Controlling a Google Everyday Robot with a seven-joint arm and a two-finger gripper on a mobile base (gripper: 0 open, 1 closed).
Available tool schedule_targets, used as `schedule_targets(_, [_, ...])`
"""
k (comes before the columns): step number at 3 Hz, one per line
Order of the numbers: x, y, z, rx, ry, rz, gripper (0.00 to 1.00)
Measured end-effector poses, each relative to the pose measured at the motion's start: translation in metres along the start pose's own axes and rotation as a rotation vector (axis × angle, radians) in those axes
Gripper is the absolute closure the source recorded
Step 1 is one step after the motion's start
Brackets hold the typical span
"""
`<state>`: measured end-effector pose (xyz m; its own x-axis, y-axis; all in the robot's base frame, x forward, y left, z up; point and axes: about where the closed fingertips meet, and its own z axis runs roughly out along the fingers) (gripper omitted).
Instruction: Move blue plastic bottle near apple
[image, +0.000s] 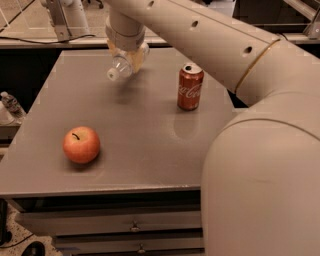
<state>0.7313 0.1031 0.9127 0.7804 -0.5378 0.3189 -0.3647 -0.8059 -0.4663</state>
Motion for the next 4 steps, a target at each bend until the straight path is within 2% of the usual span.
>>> schedule_targets(1, [-0.02,0.009,-0.011,-0.021,0.007,-0.092,1.0])
schedule_targets(2, [-0.044,0.033,-0.019,-0.067,0.001,-0.165,1.0])
schedule_targets(3, [-0.071,0.059,-0.03,-0.101,-0.013,-0.203,1.0])
schedule_targets(4, [-0.102,0.082,-0.043,-0.102,-0.04,-0.205,1.0])
